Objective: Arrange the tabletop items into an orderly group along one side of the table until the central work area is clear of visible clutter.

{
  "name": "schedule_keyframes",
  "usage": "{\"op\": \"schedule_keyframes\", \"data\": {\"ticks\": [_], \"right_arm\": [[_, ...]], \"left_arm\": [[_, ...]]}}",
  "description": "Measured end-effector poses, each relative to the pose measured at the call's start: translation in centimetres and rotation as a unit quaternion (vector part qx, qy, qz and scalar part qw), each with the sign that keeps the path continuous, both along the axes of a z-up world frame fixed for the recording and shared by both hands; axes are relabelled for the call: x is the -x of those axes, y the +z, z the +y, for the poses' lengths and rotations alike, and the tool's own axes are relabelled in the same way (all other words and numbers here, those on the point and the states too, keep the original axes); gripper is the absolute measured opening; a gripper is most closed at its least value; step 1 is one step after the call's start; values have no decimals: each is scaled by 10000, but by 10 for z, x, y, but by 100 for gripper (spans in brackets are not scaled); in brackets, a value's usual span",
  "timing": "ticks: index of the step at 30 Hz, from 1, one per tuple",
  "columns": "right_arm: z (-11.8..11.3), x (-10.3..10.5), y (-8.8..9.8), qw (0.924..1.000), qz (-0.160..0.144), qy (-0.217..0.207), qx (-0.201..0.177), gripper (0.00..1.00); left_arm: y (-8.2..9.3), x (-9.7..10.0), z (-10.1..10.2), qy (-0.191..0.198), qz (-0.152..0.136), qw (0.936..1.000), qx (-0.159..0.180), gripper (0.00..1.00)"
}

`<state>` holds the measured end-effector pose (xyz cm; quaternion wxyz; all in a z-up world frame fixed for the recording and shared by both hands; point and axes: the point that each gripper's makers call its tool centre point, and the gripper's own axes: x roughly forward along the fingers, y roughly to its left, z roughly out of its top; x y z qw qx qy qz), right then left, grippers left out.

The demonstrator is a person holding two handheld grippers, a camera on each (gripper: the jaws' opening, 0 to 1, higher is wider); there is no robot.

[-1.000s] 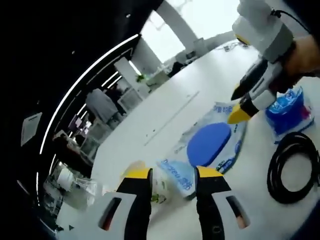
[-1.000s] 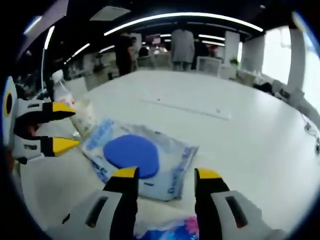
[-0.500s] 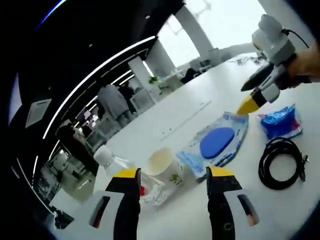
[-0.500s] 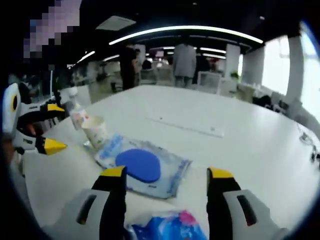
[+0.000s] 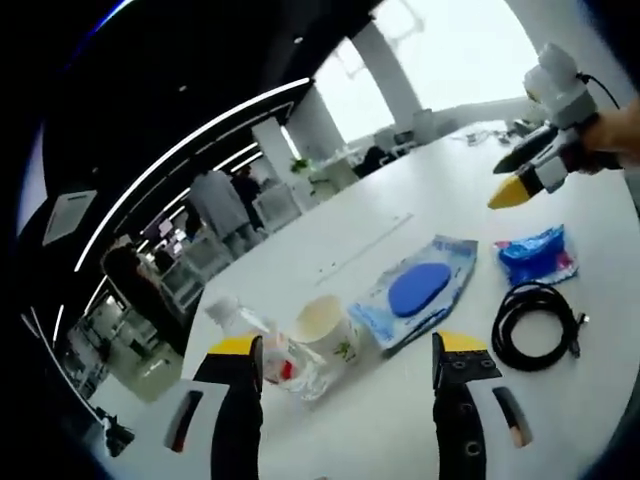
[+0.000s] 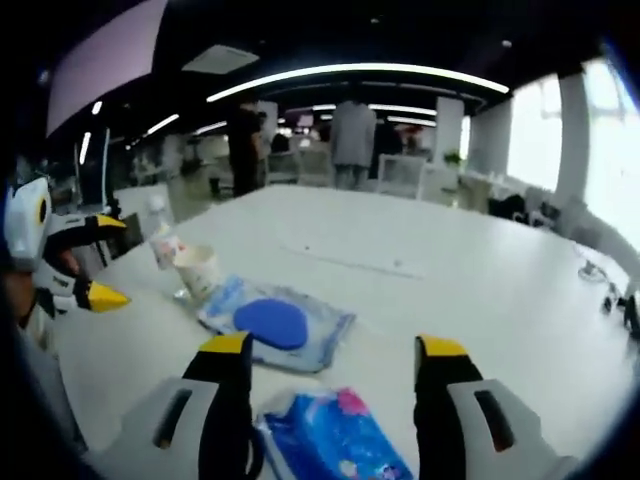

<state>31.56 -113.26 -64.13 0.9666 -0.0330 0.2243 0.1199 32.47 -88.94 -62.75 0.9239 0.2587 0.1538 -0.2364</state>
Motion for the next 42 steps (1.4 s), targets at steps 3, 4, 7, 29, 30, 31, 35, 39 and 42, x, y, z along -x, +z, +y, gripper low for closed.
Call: {"op": "schedule_keyframes", "data": {"ticks": [3, 4, 7, 29, 30, 31, 35, 39, 42], "right_arm": [[-6, 10, 2, 9999, -2, -112, -16, 63], [-8, 14, 3, 9999, -20, -165, -34, 63], [-15, 21, 6, 9995, -58, -308, -66, 62], [-45, 64, -17, 9947, 335, -972, -29, 61], [-46, 64, -17, 9946, 339, -983, -31, 61], [-47, 65, -18, 9942, 342, -1015, -45, 61], [-49, 69, -23, 9933, 392, -1087, -76, 60], [-51, 79, -34, 9927, 559, -1064, 25, 58], [-56, 85, -38, 9914, 580, -1170, -54, 58]], "left_arm": [[1, 1, -5, -78, 29, 10000, -4, 67], [1, 2, -7, -132, 52, 9999, -32, 67], [1, 5, -11, -275, 73, 9996, -65, 66], [-19, 3, -75, -1050, 701, 9897, 668, 62], [-19, 2, -76, -1058, 706, 9897, 661, 62], [-18, 1, -79, -1095, 709, 9893, 661, 62], [-20, 1, -86, -1210, 783, 9873, 667, 62], [-19, 6, -87, -1239, 909, 9852, 758, 60], [-17, 9, -85, -1301, 855, 9857, 641, 59]]}}
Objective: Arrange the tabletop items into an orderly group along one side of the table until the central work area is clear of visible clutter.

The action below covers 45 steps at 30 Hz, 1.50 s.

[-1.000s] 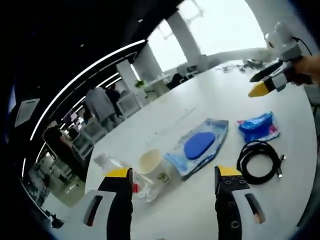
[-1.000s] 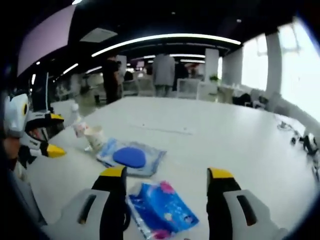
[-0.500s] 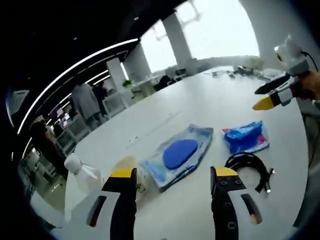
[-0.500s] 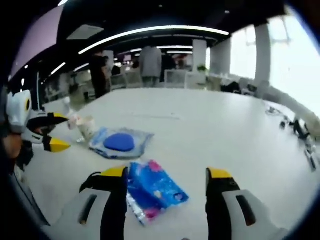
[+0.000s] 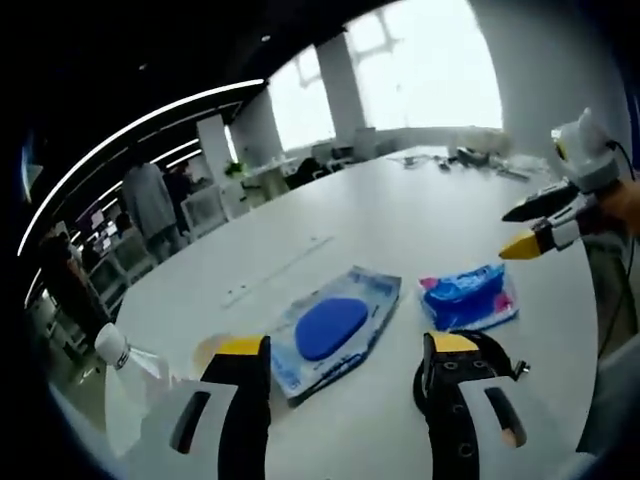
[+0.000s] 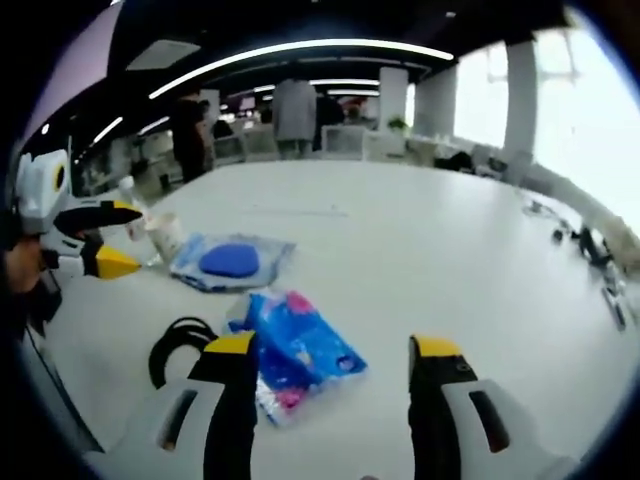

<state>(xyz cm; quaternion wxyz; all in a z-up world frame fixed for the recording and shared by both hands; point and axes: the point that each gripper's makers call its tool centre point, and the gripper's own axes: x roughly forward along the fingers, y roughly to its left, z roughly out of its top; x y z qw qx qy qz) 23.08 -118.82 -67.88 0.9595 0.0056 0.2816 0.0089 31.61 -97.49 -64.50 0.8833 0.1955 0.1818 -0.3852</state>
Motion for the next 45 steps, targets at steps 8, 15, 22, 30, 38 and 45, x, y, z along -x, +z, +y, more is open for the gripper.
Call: {"op": "schedule_keyframes", "data": {"ticks": [8, 15, 22, 30, 38, 45], "right_arm": [[-4, 13, -5, 9997, 7, -209, -123, 57], [-9, 14, -1, 9993, -56, -328, -182, 56], [-15, 13, 7, 9989, -128, -411, -167, 55], [-15, 16, 3, 9987, -104, -442, -238, 55], [-11, 17, 0, 9981, -112, -494, -356, 54], [-5, 16, -2, 9979, -114, -445, -464, 53]], "left_arm": [[-4, 8, 3, -142, 47, 9997, -177, 60], [1, 6, -1, -148, 61, 9998, -140, 60], [3, 7, -14, -268, 37, 9996, -105, 60], [-1, 8, -21, -348, 140, 9993, -96, 59], [-6, 10, -21, -363, 229, 9990, -111, 58], [-3, 8, -21, -358, 258, 9989, -142, 58]]}}
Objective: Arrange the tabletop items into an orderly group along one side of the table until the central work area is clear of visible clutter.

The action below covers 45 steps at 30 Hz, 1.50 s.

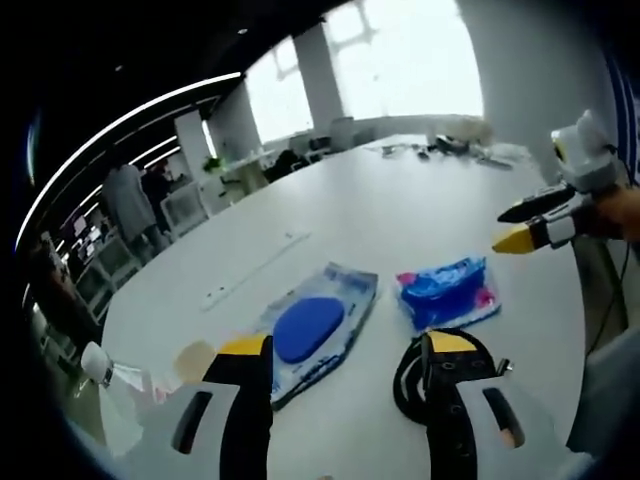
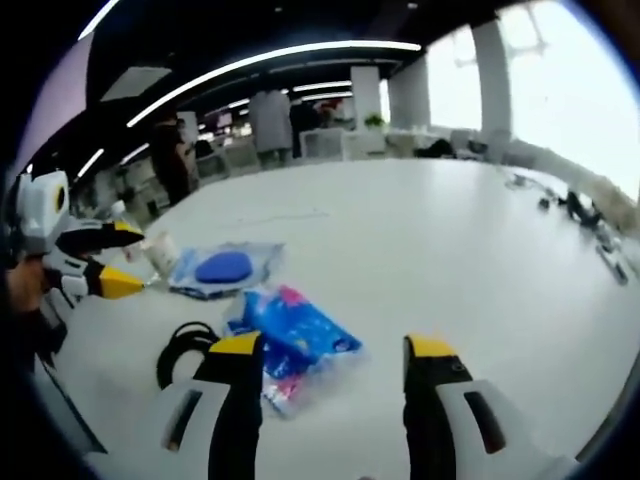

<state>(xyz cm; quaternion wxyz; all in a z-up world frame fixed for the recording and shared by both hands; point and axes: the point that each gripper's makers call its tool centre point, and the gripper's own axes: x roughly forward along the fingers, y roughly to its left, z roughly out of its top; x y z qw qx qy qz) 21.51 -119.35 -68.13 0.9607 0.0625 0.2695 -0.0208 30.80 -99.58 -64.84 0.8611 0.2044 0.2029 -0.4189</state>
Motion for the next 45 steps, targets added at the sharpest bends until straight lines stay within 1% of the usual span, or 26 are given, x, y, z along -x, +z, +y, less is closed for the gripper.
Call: {"op": "schedule_keyframes", "data": {"ticks": [2, 4, 8, 11, 17, 22, 27, 33, 38, 41, 45], "right_arm": [[1, -1, 2, 9999, -76, -46, -55, 53], [1, -1, 3, 9999, -71, -56, -83, 53], [1, -2, 4, 10000, -75, -21, -54, 53], [-3, 0, 4, 9999, -68, -62, -50, 53], [-7, 5, 1, 9998, -25, -138, -115, 54], [-11, 9, -3, 9997, 4, -183, -146, 54], [-15, 12, -7, 9993, 30, -280, -263, 55], [-17, 12, -10, 9987, -21, -347, -361, 55], [-18, 12, -18, 9980, -11, -411, -490, 55], [-18, 12, -24, 9970, 5, -460, -619, 55], [-12, 12, -32, 9964, 49, -432, -723, 55]], "left_arm": [[2, 0, -1, -34, -50, 10000, -15, 58], [2, -1, -2, -55, -64, 10000, -45, 58], [1, -1, -4, -20, -7, 10000, 20, 58], [-1, 1, -7, -88, -20, 10000, -35, 58], [-6, 0, -16, -114, 132, 9998, 30, 58], [-9, 0, -23, -78, 292, 9994, 165, 58], [-18, 0, -35, -114, 475, 9986, 204, 58], [-28, -1, -47, -157, 648, 9975, 229, 58], [-40, -3, -60, -222, 844, 9960, 205, 58], [-52, -4, -67, -273, 943, 9951, 125, 58], [-63, -5, -74, -288, 1185, 9924, 165, 56]]}}
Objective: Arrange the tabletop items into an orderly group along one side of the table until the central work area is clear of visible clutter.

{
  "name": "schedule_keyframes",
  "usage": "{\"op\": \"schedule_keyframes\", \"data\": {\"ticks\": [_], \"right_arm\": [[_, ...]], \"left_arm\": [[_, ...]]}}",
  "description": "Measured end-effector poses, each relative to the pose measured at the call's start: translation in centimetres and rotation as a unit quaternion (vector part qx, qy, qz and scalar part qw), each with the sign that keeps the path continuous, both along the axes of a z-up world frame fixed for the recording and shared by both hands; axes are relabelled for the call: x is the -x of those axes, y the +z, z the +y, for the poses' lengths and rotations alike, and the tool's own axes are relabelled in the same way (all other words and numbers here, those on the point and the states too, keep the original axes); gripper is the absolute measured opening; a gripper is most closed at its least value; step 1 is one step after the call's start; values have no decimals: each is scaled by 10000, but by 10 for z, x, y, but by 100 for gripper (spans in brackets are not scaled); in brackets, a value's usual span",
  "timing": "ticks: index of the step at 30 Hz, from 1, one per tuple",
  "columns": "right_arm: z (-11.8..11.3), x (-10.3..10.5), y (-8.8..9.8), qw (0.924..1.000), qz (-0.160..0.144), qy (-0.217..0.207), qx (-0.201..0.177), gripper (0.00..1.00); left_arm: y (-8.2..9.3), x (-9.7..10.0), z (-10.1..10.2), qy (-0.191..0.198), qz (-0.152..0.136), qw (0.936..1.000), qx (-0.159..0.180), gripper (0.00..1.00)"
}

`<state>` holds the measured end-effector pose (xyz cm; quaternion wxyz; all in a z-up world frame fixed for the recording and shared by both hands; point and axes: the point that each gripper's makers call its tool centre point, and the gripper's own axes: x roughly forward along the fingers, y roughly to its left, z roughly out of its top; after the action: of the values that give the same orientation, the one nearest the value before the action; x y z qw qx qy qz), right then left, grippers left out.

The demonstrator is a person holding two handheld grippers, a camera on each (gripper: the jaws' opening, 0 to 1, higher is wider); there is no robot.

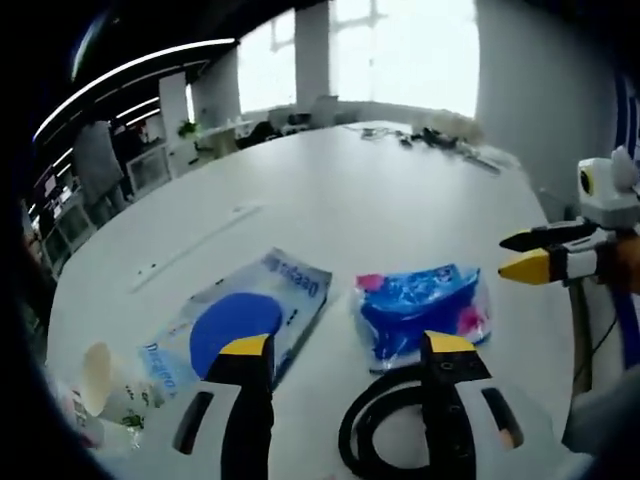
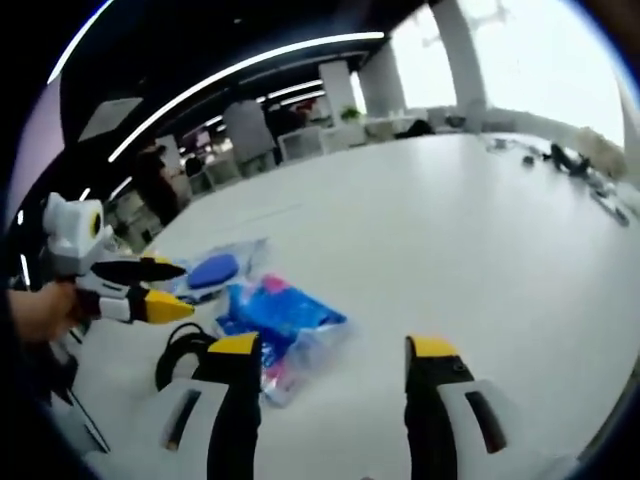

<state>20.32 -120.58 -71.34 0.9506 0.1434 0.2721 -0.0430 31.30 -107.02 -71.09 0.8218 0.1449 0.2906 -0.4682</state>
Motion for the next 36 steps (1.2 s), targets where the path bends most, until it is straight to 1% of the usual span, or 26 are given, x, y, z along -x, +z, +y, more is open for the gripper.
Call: {"op": "schedule_keyframes", "data": {"ticks": [4, 8, 10, 13, 15, 18, 20, 21, 22, 23, 25, 26, 27, 28, 29, 31, 34, 35, 36], "right_arm": [[5, -3, -9, 9999, 62, 9, -131, 54], [11, -9, -16, 9996, 110, 54, -240, 53], [14, -13, -19, 9995, 118, 34, -294, 52], [15, -17, -31, 9990, 231, 22, -369, 49], [20, -19, -32, 9988, 250, 86, -405, 47], [23, -23, -39, 9988, 310, 222, -291, 40], [23, -25, -45, 9986, 383, 222, -285, 31], [23, -28, -47, 9985, 393, 219, -308, 25], [21, -28, -49, 9985, 448, 171, -267, 20], [17, -26, -49, 9985, 527, 108, -141, 15], [12, -25, -48, 9984, 558, 1, -66, 6], [12, -26, -45, 9986, 509, -34, -157, 4], [11, -26, -44, 9983, 557, -86, -139, 3], [12, -26, -44, 9983, 556, -81, -122, 2], [13, -27, -41, 9985, 543, 23, -25, 1], [12, -26, -38, 9982, 572, 84, 127, 0], [8, -30, -24, 9992, 401, 54, 42, 0], [7, -31, -20, 9993, 372, 62, 38, 0], [7, -32, -14, 9995, 304, 100, 56, 0]], "left_arm": [[-3, 1, -11, -130, 14, 9999, -8, 52], [-13, 3, -20, -219, 194, 9996, -17, 45], [-15, 4, -24, -262, 236, 9994, 8, 42], [-23, 7, -30, -368, 315, 9988, -27, 37], [-29, 8, -32, -407, 365, 9985, -47, 33], [-35, 11, -34, -446, 480, 9978, -36, 25], [-36, 14, -35, -513, 507, 9974, -37, 18], [-36, 16, -35, -571, 493, 9971, -58, 13], [-36, 16, -34, -588, 419, 9973, -109, 10], [-37, 12, -32, -592, 239, 9978, -195, 8], [-44, 13, -34, -629, 223, 9975, -216, 8], [-43, 16, -37, -647, 269, 9975, -112, 7], [-41, 16, -38, -582, 288, 9978, -98, 6], [-37, 17, -40, -593, 218, 9980, -80, 3], [-30, 18, -44, -707, 12, 9975, -2, 1], [-22, 17, -44, -789, -276, 9965, -91, 1], [-11, 14, -44, -693, -230, 9973, 58, 1], [-7, 13, -43, -567, -98, 9982, 169, 1], [-4, 11, -42, -516, -86, 9984, 215, 1]]}}
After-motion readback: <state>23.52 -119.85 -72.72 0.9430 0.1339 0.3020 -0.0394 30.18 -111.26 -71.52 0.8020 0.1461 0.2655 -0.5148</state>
